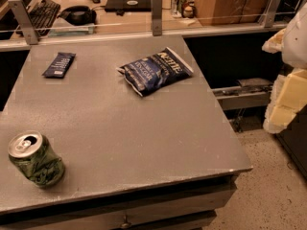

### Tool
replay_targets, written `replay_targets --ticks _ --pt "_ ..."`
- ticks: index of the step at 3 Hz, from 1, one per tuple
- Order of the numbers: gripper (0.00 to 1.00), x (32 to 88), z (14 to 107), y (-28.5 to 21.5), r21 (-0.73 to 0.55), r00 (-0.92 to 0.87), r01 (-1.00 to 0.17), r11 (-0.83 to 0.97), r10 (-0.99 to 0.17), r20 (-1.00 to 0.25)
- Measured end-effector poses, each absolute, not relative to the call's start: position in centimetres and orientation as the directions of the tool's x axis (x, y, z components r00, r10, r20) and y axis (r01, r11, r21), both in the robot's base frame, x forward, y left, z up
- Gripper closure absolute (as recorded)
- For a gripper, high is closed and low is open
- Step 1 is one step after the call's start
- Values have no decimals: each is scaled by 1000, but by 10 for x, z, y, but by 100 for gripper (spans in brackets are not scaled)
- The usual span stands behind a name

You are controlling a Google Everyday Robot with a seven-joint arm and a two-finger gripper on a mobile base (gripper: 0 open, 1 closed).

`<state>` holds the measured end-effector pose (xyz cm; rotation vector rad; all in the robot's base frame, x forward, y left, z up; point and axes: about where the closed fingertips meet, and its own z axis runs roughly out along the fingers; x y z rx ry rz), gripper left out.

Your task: Move green can near rxbar blueberry

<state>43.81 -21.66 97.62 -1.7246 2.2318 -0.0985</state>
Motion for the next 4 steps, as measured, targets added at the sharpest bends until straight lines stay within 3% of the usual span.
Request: replay_targets --ticks 1,2,4 --pt "0 438 976 -217 -246 -221 -931 270 -953 -207" --pt "0 441 974 -181 -222 -160 -948 229 -944 -289" --pt "0 439 986 -25 -166 37 -984 71 -821 -570"
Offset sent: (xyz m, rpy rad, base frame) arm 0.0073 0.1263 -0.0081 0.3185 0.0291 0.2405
